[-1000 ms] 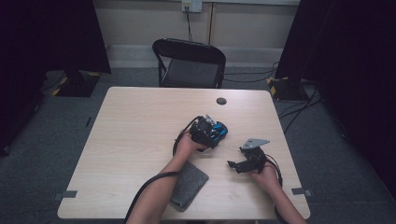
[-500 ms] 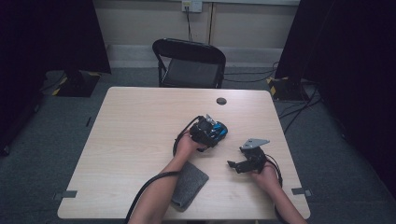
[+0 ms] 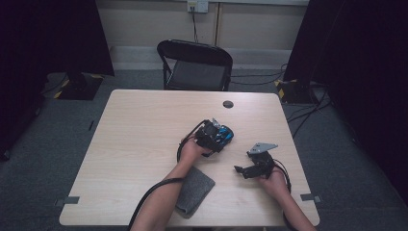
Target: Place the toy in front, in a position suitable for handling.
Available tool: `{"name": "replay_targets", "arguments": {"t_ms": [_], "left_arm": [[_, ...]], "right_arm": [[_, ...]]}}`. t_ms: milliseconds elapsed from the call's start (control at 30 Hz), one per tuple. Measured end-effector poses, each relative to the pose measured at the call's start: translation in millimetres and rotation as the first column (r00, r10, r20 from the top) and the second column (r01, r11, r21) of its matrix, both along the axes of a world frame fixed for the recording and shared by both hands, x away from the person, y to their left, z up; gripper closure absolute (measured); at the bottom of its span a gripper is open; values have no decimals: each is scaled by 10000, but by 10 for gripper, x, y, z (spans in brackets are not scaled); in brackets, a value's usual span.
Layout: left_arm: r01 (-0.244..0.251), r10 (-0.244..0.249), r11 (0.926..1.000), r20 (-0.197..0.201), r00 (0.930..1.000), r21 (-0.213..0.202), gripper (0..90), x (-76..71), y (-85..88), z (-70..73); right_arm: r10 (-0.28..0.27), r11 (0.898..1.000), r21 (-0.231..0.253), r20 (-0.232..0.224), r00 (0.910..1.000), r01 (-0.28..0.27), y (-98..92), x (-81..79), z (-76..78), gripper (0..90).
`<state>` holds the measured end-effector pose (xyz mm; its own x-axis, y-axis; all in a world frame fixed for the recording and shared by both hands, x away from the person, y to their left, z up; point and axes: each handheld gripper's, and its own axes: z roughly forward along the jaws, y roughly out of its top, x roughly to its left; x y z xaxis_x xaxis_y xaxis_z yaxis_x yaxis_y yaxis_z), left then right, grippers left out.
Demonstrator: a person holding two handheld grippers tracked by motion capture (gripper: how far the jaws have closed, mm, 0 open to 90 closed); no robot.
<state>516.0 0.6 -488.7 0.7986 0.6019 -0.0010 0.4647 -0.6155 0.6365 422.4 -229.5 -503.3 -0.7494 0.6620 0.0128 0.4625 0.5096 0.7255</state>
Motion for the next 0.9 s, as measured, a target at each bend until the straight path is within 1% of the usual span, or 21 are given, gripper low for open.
{"name": "replay_targets", "arguments": {"t_ms": [100, 167, 200, 267, 433, 467, 533, 633, 667, 800, 900], "left_arm": [[-58, 58, 10000, -120, 9999, -29, 261, 8, 17, 16], [-111, 111, 9999, -139, 9998, -44, 261, 11, 27, 34], [-95, 95, 10000, -72, 9999, -2, 261, 10, 37, 51], [-148, 147, 9999, -179, 9997, -68, 261, 16, 54, 69], [-207, 210, 9998, -319, 9993, 82, 261, 26, 110, 115], [-200, 204, 9997, -273, 9994, 144, 261, 27, 122, 125], [-247, 248, 9997, -245, 9994, 36, 261, 26, 156, 151], [-299, 300, 9996, -207, 9993, 20, 261, 28, 206, 195], [-362, 361, 9993, -251, 9990, -30, 261, 27, 229, 209], [-433, 435, 9990, -127, 9990, 104, 261, 21, 318, 237], [-517, 518, 9986, -170, 9985, 49, 261, 13, 391, 254]], "right_arm": [[-2, 10000, 2, -2, 10000, 2, 0, 0, 0, 137], [-6, 10000, 3, 1, 10000, 6, 0, 0, 0, 137], [-7, 10000, 5, -1, 10000, 7, 1, 0, 0, 137], [-4, 10000, 5, -2, 10000, 4, 0, 0, 0, 137], [-3, 10000, 5, -1, 10000, 3, 0, 0, 0, 137], [-8, 10000, 7, -1, 10000, 8, 1, 0, 0, 137], [-8, 10000, 5, 3, 10000, 8, 1, 0, 0, 137], [-12, 10000, 16, -5, 10000, 12, 1, -1, 0, 137], [-11, 10000, 13, -5, 10000, 11, 1, -1, 0, 137], [-10, 10000, 7, 0, 10000, 10, 1, 0, 0, 137], [-9, 10000, 7, 2, 10000, 9, 1, 0, 0, 137]]}}
